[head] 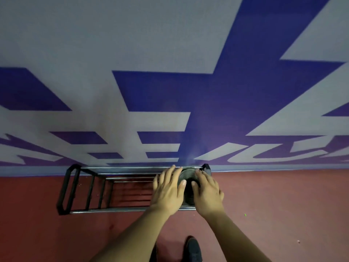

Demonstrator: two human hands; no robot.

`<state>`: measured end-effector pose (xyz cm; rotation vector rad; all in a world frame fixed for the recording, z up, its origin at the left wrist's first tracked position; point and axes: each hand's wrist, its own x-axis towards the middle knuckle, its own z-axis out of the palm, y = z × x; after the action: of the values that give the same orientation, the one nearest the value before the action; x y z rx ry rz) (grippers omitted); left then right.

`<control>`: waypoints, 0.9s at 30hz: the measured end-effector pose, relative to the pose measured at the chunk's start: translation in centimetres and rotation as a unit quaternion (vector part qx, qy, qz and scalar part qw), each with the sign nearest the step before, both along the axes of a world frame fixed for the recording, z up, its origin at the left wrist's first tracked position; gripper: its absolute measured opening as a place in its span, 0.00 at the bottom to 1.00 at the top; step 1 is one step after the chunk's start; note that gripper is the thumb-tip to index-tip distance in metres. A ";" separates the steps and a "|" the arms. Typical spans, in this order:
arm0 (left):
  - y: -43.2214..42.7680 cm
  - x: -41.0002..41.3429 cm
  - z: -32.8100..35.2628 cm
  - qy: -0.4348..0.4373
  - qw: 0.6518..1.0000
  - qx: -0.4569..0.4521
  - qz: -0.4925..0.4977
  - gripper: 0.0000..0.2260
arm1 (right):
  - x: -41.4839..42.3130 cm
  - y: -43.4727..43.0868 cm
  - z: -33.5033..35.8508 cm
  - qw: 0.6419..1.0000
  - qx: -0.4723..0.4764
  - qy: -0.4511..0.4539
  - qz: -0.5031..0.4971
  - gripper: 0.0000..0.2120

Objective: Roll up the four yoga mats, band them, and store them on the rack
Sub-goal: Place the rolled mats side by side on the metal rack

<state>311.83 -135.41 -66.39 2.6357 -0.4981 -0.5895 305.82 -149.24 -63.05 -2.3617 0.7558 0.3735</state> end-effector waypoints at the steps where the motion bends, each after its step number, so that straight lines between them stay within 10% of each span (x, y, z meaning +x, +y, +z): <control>1: 0.5 0.0 0.5 0.008 1.000 -0.001 -0.002 0.23 | -0.3 0.4 0.4 1.000 -0.013 0.016 0.012 0.21; 27: -3.1 -14.1 6.5 -0.089 0.982 -0.009 0.169 0.30 | -7.0 -5.1 4.3 0.971 -0.005 -0.110 0.214 0.24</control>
<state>297.75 -138.53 -59.91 2.6836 -0.0976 -0.2438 298.77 -154.37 -58.78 -2.5139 0.1415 0.2766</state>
